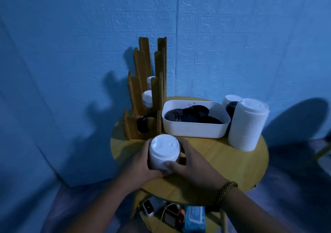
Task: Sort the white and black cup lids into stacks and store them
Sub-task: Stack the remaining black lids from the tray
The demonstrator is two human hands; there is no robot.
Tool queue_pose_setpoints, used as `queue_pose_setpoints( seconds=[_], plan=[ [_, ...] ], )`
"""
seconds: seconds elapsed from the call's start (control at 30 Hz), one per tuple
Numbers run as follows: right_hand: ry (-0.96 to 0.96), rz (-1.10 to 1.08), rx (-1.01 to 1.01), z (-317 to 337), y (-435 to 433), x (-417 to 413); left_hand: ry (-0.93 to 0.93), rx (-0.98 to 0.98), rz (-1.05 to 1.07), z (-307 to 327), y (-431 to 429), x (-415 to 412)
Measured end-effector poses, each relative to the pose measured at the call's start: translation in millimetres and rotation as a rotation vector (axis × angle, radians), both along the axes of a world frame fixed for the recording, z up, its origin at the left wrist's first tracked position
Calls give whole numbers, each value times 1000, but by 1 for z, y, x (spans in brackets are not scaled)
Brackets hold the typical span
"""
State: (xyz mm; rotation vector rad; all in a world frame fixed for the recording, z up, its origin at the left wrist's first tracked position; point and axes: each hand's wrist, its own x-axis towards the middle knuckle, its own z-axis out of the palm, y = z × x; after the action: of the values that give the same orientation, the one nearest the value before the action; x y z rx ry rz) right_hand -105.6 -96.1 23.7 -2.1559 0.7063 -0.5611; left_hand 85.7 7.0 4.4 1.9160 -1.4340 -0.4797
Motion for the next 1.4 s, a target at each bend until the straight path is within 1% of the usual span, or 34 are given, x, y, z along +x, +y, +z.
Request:
queue_pose_setpoints(
  seconds=[0.1, 0.23, 0.37, 0.5, 0.57, 0.63, 0.67, 0.7, 0.73, 0.8, 0.87, 0.97, 1.07, 1.17, 1.27, 1.33, 1.4],
  plan=[
    [67, 34, -62, -1, 16, 24, -43, 10, 83, 2, 28, 24],
    [128, 96, -102, 2, 25, 45, -40, -17, 208, 6, 47, 55],
    [167, 18, -187, 0, 14, 44, -58, -12, 231, 5, 47, 70],
    [180, -90, -242, 2, -7, 24, -102, -27, 264, 0, 41, 69],
    [188, -140, -252, 3, -19, 10, -143, -147, 371, 0, 43, 59],
    [196, -173, -243, 2, -29, -2, -254, -380, 432, 4, 47, 40],
    [200, -183, -238, 1, -33, -8, -318, -488, 394, 7, 47, 27],
    [201, -191, -238, 0, -36, -12, -356, -537, 314, 10, 42, 15],
    [202, -200, -239, -1, -39, -16, -365, -526, 206, 13, 36, 1],
    [193, -218, -245, -1, -42, -22, -356, -387, 6, 22, 17, -24],
    [182, -231, -250, -1, -43, -27, -369, -277, -96, 26, -5, -42],
    [181, -258, -311, 0, -44, -36, -299, -181, -132, 29, -37, -56],
    [193, -280, -348, 5, -49, -47, -251, -131, -132, 29, -61, -58],
    [196, -310, -395, 7, -53, -53, -210, -119, -122, 31, -75, -56],
    [195, -319, -410, 9, -57, -54, -211, -109, -122, 34, -87, -52],
    [186, -317, -419, 9, -59, -51, -288, -126, -122, 40, -97, -51],
    [169, -325, -471, 9, -62, -47, -473, -176, -96, 51, -108, -52]
  ],
)
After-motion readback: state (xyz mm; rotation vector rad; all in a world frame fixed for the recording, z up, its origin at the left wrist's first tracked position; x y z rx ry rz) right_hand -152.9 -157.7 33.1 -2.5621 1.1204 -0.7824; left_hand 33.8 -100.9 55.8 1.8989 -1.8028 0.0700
